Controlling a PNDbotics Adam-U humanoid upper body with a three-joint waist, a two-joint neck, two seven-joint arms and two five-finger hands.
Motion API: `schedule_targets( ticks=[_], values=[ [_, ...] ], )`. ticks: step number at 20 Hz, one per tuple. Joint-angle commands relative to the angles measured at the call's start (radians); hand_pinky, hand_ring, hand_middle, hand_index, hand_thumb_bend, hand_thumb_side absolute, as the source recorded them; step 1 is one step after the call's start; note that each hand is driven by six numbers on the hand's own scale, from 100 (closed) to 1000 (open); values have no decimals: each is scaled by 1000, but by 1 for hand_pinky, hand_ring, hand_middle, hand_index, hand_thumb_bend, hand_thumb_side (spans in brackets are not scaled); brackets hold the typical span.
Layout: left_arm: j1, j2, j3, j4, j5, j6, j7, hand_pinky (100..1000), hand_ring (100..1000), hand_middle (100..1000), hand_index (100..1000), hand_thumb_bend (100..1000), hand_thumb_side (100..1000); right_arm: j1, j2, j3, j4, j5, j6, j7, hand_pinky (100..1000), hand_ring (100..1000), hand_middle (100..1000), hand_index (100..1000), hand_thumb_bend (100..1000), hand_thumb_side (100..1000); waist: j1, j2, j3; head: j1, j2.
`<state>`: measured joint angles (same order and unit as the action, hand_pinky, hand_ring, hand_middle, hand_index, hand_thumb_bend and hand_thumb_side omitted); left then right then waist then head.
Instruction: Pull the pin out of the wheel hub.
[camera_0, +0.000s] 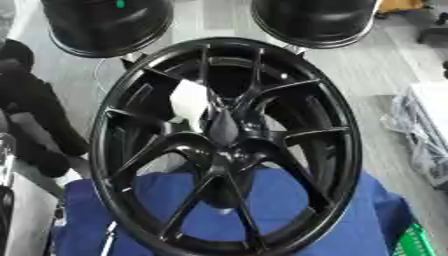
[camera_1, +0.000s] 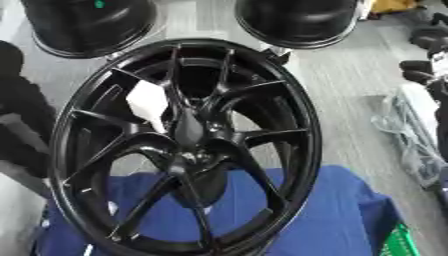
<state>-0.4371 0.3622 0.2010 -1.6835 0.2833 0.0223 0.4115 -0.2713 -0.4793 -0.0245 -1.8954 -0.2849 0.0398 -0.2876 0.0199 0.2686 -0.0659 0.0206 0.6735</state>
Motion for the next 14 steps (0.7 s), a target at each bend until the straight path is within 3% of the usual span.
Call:
schedule_targets(
  ticks=[1, 7, 14],
  values=[
    [-32, 74, 5, -23, 14, -1, 0, 624, 727, 681, 769, 303, 645, -2, -19, -11, -7, 9, 0, -5, 759, 694, 789, 897, 100, 609, 3, -15, 1, -7, -8],
    [-124, 224, -56, -76, 5, 1, -48, 637, 737, 697, 782, 281, 583, 6, -29, -8, -7, 14, 1, -3, 759, 694, 788, 897, 100, 611, 14, -22, 6, -12, 1],
    [-290, 400, -225, -186, -97, 67, -154, 660, 750, 715, 806, 288, 530, 22, -51, -5, -8, 30, 3, 0, 759, 694, 788, 897, 100, 615, 36, -29, 21, -26, 0]
  ],
)
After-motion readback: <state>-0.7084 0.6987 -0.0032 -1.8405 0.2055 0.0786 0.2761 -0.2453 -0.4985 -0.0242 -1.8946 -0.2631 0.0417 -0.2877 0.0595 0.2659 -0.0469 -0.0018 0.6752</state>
